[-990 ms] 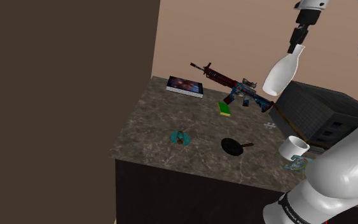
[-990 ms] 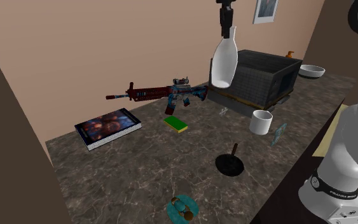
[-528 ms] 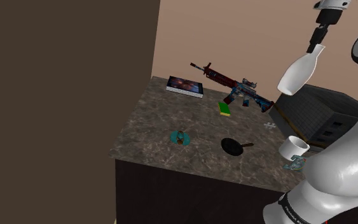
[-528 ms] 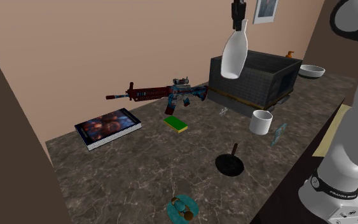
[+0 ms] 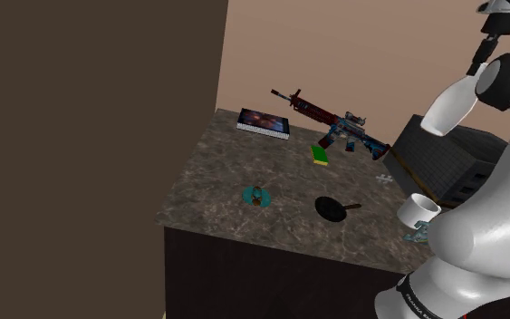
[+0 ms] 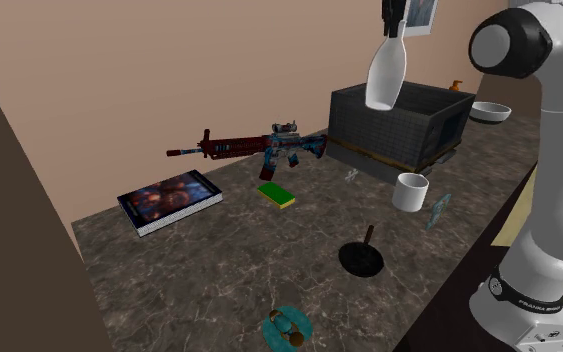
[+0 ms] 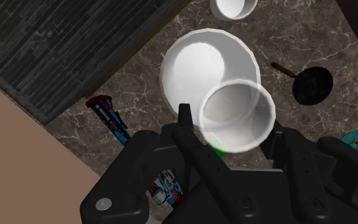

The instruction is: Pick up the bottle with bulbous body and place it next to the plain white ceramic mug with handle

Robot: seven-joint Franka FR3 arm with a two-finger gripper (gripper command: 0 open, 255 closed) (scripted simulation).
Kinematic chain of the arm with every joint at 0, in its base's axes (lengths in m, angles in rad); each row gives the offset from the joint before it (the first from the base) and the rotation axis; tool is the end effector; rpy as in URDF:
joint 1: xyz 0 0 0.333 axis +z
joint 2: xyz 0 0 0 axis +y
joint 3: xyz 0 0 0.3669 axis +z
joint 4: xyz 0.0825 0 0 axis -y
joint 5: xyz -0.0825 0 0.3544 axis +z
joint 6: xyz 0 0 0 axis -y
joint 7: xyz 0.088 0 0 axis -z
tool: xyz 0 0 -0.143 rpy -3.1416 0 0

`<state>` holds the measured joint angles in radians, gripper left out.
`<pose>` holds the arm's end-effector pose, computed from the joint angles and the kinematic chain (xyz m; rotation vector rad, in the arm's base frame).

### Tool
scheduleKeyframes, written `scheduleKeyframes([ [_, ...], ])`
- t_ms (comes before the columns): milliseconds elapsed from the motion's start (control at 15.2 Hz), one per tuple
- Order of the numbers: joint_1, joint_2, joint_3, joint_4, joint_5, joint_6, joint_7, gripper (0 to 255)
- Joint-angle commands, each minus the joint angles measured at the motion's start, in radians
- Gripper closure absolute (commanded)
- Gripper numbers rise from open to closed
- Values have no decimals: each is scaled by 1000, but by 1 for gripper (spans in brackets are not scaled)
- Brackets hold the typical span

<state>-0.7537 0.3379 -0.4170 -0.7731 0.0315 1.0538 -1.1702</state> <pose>0.2804 -0.4760 0.7458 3.1221 0.0527 -0.1728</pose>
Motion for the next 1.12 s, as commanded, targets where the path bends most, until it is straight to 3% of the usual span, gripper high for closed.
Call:
scheduleKeyframes([
  [0,6,-20,-1,-50,-9,32,-5,255],
  [396,62,-138,6,-315,-60,182,28,255],
  [1056,94,-240,19,-590,-99,361,67,255],
])
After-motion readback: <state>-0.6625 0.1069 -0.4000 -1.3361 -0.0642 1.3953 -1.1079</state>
